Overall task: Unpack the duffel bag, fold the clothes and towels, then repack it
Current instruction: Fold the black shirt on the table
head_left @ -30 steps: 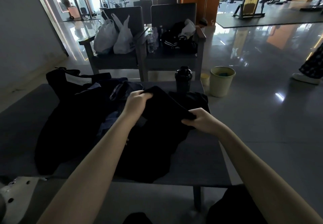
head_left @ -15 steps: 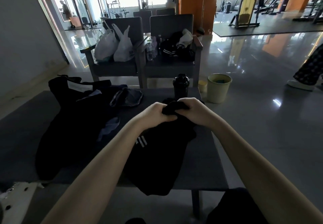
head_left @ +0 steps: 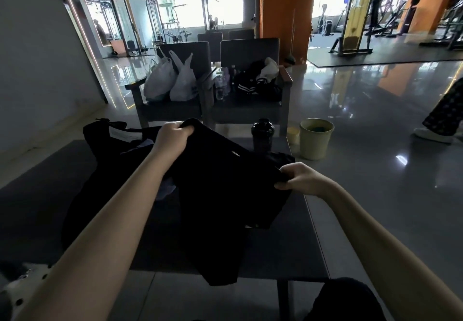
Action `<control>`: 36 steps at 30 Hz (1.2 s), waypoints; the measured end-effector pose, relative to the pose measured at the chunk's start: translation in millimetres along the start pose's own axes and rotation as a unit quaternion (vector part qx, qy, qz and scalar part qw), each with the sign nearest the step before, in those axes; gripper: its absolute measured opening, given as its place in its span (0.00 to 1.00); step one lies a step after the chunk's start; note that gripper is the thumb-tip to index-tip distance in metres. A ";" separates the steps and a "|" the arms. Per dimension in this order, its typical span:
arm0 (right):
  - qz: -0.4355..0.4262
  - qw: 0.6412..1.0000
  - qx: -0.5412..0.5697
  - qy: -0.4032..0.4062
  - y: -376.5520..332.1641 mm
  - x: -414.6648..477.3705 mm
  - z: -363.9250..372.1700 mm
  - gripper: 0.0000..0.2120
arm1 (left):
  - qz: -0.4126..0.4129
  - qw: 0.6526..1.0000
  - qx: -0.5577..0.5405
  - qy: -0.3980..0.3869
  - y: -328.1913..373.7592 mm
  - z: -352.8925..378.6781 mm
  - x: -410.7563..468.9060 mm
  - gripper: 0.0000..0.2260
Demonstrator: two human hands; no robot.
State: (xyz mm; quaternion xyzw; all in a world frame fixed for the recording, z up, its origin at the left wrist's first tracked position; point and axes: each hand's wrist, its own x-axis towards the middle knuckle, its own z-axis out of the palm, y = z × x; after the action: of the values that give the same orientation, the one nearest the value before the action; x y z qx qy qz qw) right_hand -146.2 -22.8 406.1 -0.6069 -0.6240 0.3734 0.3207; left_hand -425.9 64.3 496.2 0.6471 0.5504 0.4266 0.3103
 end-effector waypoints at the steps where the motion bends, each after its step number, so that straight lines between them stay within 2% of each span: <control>1: -0.003 1.000 -0.004 0.008 -2.9 0.2 -3.0 0.08 | 0.001 1.000 0.005 0.010 0.2 -5.2 0.9 0.07; 5: -0.034 0.994 -0.024 0.106 -21.6 0.4 -7.9 0.12 | 0.001 0.998 -0.001 0.055 5.4 -19.6 2.1 0.10; 7: -0.062 0.988 0.003 0.144 -35.7 -6.6 -11.4 0.14 | -0.003 0.997 -0.022 0.076 12.9 -28.8 -1.2 0.12; 9: -0.086 0.989 0.011 0.118 -51.4 -18.6 -18.9 0.11 | 0.007 0.996 -0.015 0.086 18.2 -39.9 -2.8 0.13; 11: -0.091 0.993 -0.043 0.060 -63.7 -29.0 -28.8 0.06 | 0.032 0.996 0.023 0.077 24.3 -51.2 -6.0 0.12; 13: -0.089 0.990 -0.095 0.048 -71.5 -33.3 -38.2 0.12 | 0.053 0.996 0.041 0.064 31.3 -57.9 -11.3 0.12; 15: -0.098 0.983 -0.121 0.098 -79.0 -35.9 -44.9 0.12 | 0.044 0.997 0.062 0.019 41.9 -64.1 -20.9 0.16; 17: -0.102 0.980 -0.082 0.153 -85.5 -38.8 -50.2 0.09 | 0.016 0.990 0.093 -0.104 52.7 -72.9 -31.7 0.18; 19: -0.086 0.979 -0.001 0.184 -92.0 -43.2 -53.3 0.10 | 0.031 0.946 0.211 -0.246 55.4 -82.9 -34.0 0.14; 20: -0.083 0.977 0.015 0.196 -94.8 -45.4 -55.6 0.09 | 0.041 0.914 0.286 -0.285 55.5 -86.1 -34.1 0.10; 21: -0.083 0.976 0.009 0.201 -97.6 -47.4 -57.9 0.07 | 0.046 0.888 0.347 -0.299 53.5 -88.1 -32.8 0.07; 22: -0.085 0.977 -0.005 0.196 -101.1 -50.1 -60.0 0.04 | 0.052 0.877 0.377 -0.292 52.3 -89.1 -31.9 0.05; 24: -0.092 0.983 -0.050 0.153 -107.2 -56.9 -63.5 0.06 | 0.074 0.899 0.357 -0.244 49.3 -90.8 -29.8 0.07; 25: -0.096 0.983 -0.081 0.132 -110.4 -60.4 -64.4 0.08 | 0.073 0.923 0.302 -0.227 47.9 -92.3 -30.8 0.07; 27: -0.105 0.978 -0.124 0.127 -114.4 -64.0 -64.8 0.08 | 0.024 0.970 0.118 -0.212 44.1 -93.2 -34.4 0.05; 29: -0.120 0.974 -0.123 0.147 -118.8 -67.2 -64.0 0.05 | -0.022 0.981 -0.023 -0.190 41.7 -91.3 -41.8 0.06; 30: -0.122 0.973 -0.115 0.156 -121.9 -69.1 -63.1 0.03 | -0.026 0.983 -0.042 -0.178 41.3 -89.6 -45.7 0.06; 32: -0.111 0.976 -0.082 0.166 -128.3 -73.3 -60.6 0.05 | -0.024 0.985 -0.035 -0.167 42.8 -90.0 -50.9 0.07; 34: -0.092 0.980 -0.028 0.175 -133.7 -77.6 -58.4 0.10 | -0.023 0.978 0.012 -0.209 51.4 -97.4 -55.0 0.12; 36: -0.083 0.981 0.034 0.173 -136.6 -81.5 -56.7 0.10 | -0.003 0.947 0.157 -0.280 61.7 -105.4 -59.5 0.12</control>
State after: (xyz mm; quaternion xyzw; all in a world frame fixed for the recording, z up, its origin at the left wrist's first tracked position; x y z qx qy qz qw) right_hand -163.9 -97.5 556.5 -0.5972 -0.5940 0.2564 0.4740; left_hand -494.2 -13.5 584.1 0.7794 0.5032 0.1351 0.3480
